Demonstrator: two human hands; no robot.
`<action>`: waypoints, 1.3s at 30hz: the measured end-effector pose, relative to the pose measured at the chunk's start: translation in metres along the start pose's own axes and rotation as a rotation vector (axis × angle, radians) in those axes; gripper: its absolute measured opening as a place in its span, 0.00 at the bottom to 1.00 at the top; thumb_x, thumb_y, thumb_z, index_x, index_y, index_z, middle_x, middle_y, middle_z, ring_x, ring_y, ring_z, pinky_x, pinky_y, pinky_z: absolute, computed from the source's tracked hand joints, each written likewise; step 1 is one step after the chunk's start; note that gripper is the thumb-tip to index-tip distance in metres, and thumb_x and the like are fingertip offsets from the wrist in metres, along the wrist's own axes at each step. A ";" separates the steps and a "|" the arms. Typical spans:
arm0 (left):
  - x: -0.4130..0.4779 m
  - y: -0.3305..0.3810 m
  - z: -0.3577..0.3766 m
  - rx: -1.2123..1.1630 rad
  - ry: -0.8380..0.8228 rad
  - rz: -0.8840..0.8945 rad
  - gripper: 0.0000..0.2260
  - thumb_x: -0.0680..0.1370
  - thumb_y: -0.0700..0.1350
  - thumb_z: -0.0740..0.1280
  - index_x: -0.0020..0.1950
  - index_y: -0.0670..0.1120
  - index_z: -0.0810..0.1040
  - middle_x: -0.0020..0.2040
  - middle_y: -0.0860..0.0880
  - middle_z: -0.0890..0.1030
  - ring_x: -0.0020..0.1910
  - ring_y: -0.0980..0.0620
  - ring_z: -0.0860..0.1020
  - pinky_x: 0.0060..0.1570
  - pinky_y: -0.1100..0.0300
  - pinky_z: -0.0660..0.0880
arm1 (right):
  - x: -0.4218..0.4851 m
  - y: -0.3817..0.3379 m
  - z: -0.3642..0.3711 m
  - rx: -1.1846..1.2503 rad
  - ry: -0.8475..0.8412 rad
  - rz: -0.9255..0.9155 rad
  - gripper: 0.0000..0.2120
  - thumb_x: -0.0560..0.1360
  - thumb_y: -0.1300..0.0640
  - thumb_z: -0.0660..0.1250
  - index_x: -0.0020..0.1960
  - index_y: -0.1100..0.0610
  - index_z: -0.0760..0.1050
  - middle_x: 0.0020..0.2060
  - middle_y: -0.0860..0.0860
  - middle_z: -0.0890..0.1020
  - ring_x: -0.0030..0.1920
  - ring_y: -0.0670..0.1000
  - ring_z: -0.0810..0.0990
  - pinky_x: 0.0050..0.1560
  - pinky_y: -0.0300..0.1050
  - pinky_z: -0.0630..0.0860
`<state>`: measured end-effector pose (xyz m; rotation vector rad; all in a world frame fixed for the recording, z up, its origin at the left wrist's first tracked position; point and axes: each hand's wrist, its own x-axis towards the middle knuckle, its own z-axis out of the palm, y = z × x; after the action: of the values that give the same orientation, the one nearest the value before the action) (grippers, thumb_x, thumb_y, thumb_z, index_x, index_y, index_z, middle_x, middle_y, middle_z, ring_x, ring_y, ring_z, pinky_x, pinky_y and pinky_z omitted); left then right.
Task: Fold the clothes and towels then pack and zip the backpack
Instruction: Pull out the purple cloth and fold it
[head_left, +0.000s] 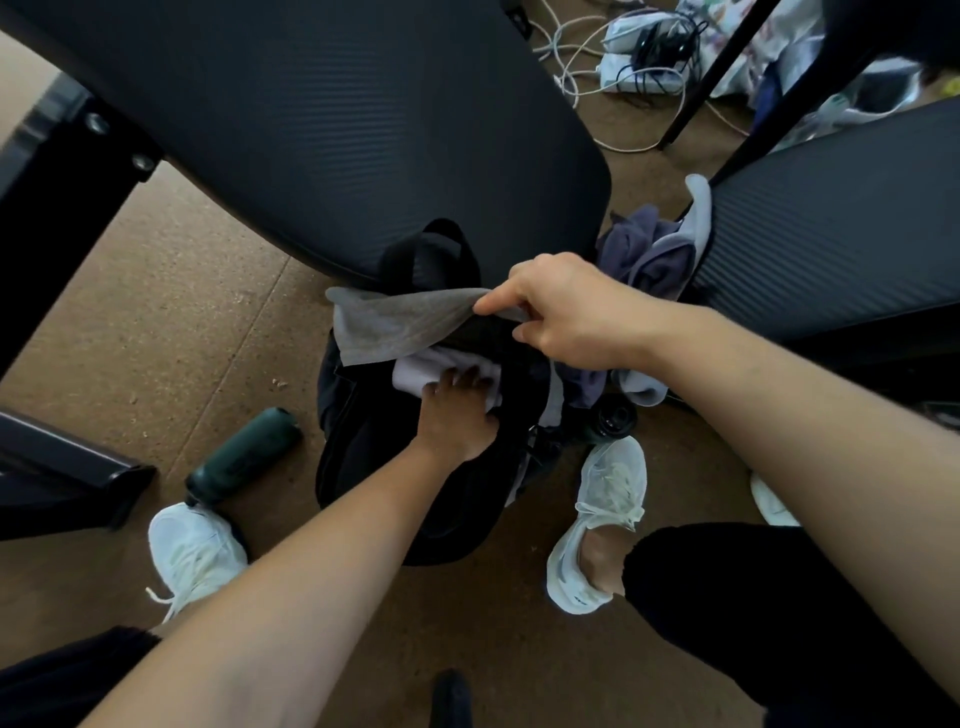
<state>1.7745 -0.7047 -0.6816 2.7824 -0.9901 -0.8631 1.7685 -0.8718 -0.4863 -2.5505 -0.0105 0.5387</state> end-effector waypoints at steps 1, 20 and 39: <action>-0.013 0.001 0.002 -0.073 0.036 0.027 0.25 0.79 0.53 0.64 0.77 0.52 0.70 0.78 0.47 0.69 0.76 0.42 0.66 0.68 0.45 0.67 | -0.001 -0.001 0.000 -0.005 -0.008 -0.001 0.24 0.78 0.63 0.70 0.71 0.45 0.76 0.61 0.52 0.78 0.64 0.58 0.76 0.55 0.41 0.68; -0.221 -0.027 -0.067 -0.588 0.104 0.093 0.09 0.80 0.45 0.71 0.58 0.56 0.84 0.51 0.62 0.84 0.52 0.65 0.81 0.53 0.57 0.80 | -0.048 0.042 -0.016 -0.153 0.304 0.499 0.19 0.76 0.64 0.67 0.66 0.59 0.70 0.67 0.60 0.70 0.63 0.66 0.74 0.56 0.58 0.75; -0.228 -0.018 -0.109 -0.719 0.167 0.031 0.07 0.82 0.46 0.69 0.58 0.54 0.83 0.54 0.56 0.84 0.55 0.58 0.81 0.56 0.59 0.77 | -0.112 -0.047 -0.013 0.516 1.178 0.245 0.06 0.77 0.59 0.70 0.55 0.57 0.78 0.47 0.46 0.81 0.48 0.44 0.79 0.52 0.36 0.74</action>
<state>1.6970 -0.5672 -0.4836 2.1713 -0.5426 -0.7670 1.6746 -0.8507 -0.4104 -1.9964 0.7458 -0.8240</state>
